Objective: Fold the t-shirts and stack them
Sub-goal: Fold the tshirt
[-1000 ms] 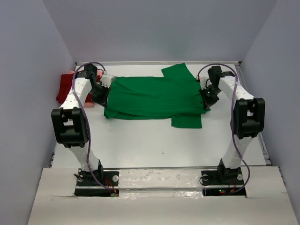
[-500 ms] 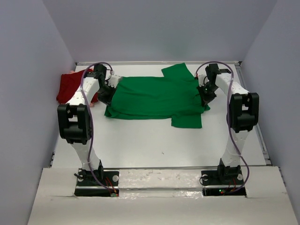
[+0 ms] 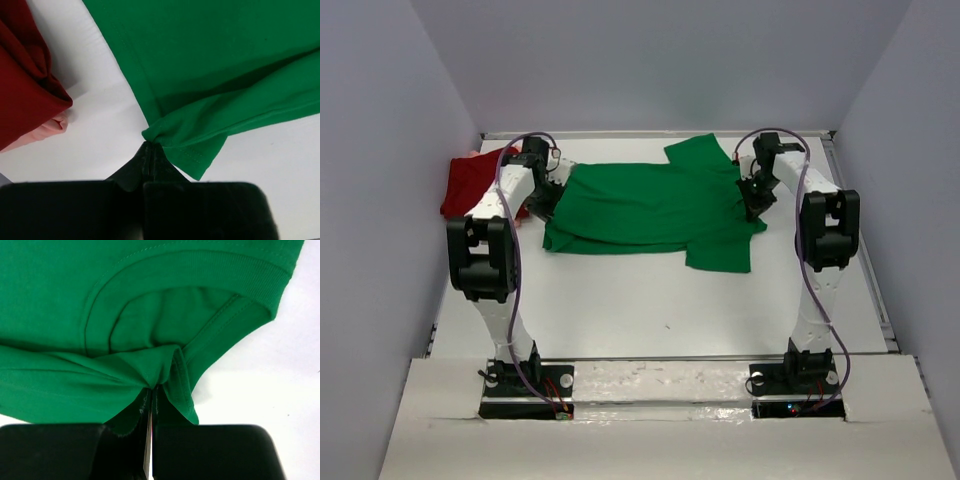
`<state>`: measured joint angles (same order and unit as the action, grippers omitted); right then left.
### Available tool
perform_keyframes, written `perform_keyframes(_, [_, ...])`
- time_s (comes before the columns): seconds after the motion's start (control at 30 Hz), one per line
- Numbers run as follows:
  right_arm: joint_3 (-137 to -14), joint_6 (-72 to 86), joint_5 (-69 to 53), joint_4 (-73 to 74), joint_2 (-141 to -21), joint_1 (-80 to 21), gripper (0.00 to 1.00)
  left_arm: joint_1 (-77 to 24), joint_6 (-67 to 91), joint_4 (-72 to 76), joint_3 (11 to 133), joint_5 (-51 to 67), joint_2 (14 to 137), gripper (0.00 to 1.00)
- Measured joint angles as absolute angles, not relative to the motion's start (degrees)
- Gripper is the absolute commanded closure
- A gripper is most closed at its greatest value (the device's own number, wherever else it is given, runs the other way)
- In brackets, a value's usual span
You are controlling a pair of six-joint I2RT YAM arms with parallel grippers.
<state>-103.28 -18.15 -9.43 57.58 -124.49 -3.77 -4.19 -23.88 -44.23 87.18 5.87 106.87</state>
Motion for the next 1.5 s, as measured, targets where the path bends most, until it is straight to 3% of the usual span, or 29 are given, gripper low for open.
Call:
perform_keyframes(0.67, [-106.0,-15.2,0.3,55.9,-128.0,-3.8,1.00,-6.4,-23.0,-38.8,87.2,-2.5,112.7,1.00])
perform_keyframes(1.5, [-111.5,-14.5,2.3,55.9,-128.2,-3.8,1.00,-8.6,-23.0,-38.0,87.2,-8.7,112.7,1.00])
